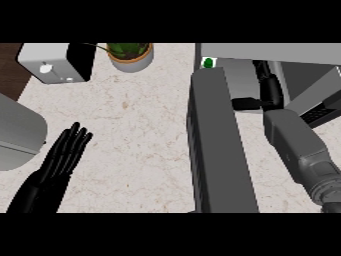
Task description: Pick up the milk, place it into the microwave and close the microwave
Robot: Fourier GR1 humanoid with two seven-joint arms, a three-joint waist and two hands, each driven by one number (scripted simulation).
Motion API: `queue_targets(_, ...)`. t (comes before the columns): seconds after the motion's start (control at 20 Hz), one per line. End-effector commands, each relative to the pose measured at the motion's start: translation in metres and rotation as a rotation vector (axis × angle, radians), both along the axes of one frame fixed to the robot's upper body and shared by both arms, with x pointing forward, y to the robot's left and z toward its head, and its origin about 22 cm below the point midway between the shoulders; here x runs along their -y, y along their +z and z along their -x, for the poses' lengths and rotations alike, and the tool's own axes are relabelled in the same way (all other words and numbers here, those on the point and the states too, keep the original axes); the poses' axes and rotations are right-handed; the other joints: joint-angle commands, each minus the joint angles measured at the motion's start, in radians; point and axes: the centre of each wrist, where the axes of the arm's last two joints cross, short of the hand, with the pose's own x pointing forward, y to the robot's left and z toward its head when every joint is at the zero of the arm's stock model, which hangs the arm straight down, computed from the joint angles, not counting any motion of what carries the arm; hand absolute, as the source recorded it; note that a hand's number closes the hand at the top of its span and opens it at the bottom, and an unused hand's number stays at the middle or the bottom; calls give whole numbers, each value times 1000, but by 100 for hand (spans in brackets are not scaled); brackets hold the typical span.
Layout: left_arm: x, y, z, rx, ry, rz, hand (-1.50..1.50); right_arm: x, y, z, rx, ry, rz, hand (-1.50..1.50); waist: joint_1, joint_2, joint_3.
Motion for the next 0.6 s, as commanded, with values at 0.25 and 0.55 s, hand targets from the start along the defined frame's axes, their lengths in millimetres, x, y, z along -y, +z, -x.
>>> queue_targets(0.25,21,-15,-31,-52,-168,-79,-150,-13,-47,33,3,106,-130,-150,-44,-15,-1)
queue_targets(0.55,42,-22,-41,-40,-265,-158,150,20,-47,39,1,115,-131,-150,-68,-32,-4)
